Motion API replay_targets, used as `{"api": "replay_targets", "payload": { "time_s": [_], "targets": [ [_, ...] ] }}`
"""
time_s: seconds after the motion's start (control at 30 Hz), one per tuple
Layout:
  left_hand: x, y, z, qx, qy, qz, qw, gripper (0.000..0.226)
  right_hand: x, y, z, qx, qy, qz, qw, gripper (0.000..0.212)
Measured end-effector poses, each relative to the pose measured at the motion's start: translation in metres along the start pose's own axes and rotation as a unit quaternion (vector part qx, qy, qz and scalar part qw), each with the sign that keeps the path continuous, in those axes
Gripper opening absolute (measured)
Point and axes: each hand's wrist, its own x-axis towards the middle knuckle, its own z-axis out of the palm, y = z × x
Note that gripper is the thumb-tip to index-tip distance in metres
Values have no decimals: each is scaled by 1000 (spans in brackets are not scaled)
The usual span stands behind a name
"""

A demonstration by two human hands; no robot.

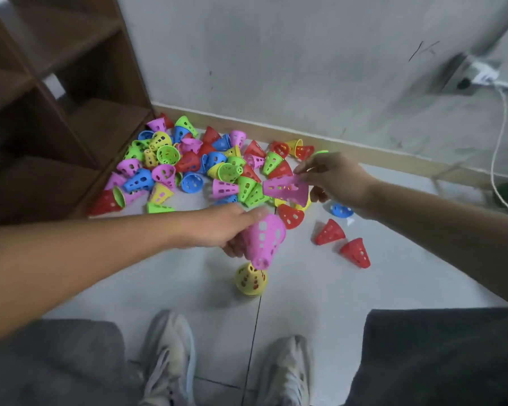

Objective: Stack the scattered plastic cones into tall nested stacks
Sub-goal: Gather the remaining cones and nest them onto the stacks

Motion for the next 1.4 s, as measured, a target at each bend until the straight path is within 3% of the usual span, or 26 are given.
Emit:
{"api": "replay_targets", "payload": {
  "time_s": [0.13,0.23,0.37,0.53,0.8,1.07,1.23,1.4],
  "targets": [
    [-20,-26,25,-166,37,-46,984,67,-31,10,14,49,35,47,997,7],
    [-34,-57,47,-285,73,-102,950,71,-53,8,18,65,46,61,995,7],
    [-37,-81,69,-347,93,-164,919,73,-75,2,19,85,63,57,993,7],
    [-21,-96,89,-424,109,-173,882,60,-86,-6,24,110,74,60,989,6],
    [1,-96,96,-441,98,-157,878,39,-100,1,44,138,94,108,980,9],
    [2,-100,98,-477,170,-133,852,27,-115,20,70,191,100,137,967,15],
    [7,-107,103,-398,215,-125,883,16,-113,26,74,234,122,174,949,21],
    [14,-116,104,-395,235,-127,879,19,-103,41,89,286,97,183,935,14]
  ]
}}
